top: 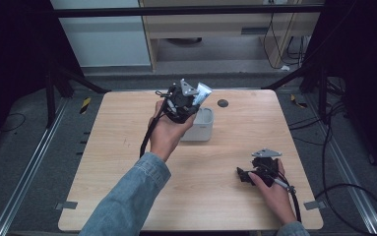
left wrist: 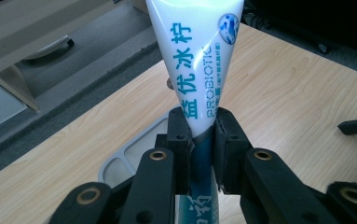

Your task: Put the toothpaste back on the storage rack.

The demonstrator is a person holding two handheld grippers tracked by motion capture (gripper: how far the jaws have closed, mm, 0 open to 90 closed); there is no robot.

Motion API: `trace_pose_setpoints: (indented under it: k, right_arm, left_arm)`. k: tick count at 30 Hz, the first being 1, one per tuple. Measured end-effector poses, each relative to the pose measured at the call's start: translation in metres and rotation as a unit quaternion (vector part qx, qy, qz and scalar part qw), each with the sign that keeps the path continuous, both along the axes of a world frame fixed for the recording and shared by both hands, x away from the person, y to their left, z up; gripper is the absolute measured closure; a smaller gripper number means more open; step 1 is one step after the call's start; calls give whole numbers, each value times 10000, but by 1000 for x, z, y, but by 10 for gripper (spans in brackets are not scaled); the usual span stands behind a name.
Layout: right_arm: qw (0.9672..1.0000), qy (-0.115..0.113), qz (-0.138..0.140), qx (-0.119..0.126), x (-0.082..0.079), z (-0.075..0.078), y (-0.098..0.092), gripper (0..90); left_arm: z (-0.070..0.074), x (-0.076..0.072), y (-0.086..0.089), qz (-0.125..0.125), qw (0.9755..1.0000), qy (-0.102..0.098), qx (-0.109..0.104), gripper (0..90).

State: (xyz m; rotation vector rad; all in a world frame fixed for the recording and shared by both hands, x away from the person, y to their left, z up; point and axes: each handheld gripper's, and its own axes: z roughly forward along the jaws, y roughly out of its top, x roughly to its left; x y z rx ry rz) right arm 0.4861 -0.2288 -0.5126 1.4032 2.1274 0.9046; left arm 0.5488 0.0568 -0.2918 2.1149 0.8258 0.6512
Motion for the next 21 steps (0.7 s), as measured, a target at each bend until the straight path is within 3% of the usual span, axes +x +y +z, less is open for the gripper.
trace_pose_setpoints:
  k: [10, 21]
  right_arm:
    - [10000, 4, 5, 7, 0, 0, 0, 4]
    - [10000, 7, -4, 5, 0, 0, 0, 4]
  left_arm:
    - [3, 1, -5, -13, 9998, -137, -135, 782]
    - [14, 6, -10, 114, 9986, -421, -308, 781]
